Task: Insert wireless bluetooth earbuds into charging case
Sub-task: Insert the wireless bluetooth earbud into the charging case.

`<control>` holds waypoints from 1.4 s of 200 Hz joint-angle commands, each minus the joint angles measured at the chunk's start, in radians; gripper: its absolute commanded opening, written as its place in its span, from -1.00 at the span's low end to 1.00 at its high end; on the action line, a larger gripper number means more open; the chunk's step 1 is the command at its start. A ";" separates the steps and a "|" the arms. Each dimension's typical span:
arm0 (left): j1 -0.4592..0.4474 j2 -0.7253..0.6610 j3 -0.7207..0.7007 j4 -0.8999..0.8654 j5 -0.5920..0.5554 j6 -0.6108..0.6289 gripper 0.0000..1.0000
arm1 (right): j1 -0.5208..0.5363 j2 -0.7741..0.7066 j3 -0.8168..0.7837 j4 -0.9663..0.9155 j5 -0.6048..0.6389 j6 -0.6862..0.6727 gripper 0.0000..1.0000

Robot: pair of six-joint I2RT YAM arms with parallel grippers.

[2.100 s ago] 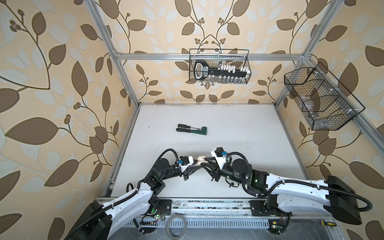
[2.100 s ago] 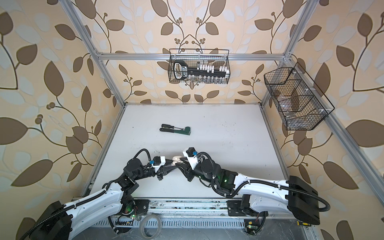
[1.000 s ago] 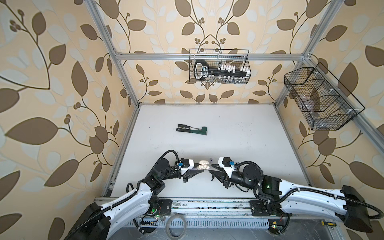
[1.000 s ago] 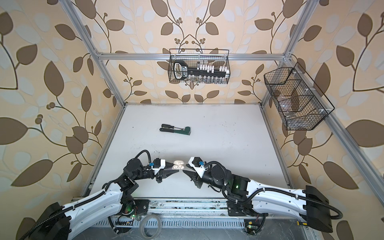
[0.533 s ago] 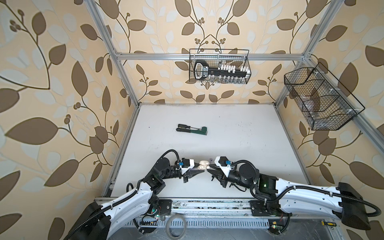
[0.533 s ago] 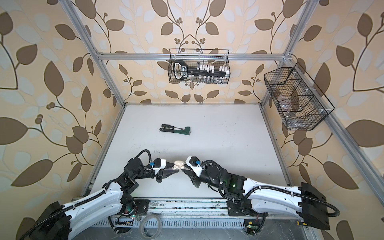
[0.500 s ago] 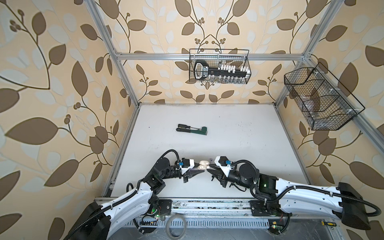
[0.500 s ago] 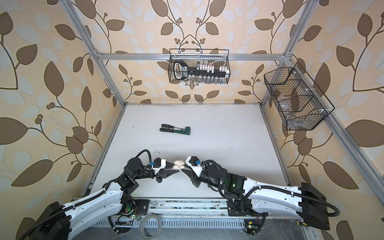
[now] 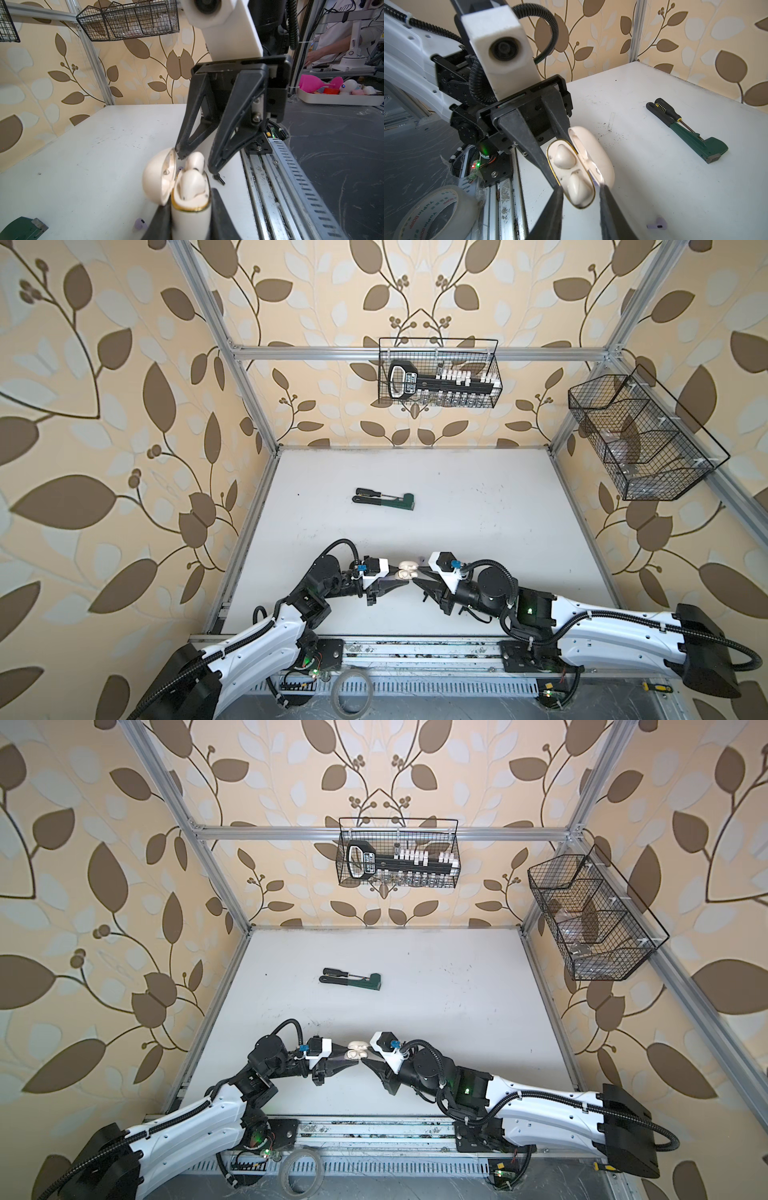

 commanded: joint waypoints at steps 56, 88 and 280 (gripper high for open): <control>-0.007 -0.011 0.032 0.021 0.023 0.019 -1.00 | 0.024 -0.074 0.031 -0.017 0.041 0.002 -0.30; -0.007 -0.017 0.032 0.018 0.023 0.019 -1.00 | 0.025 -0.084 0.034 -0.028 0.140 0.035 -0.49; -0.007 -0.043 0.016 0.037 -0.032 -0.002 -1.00 | -0.076 -0.175 -0.024 0.088 0.262 0.105 -0.30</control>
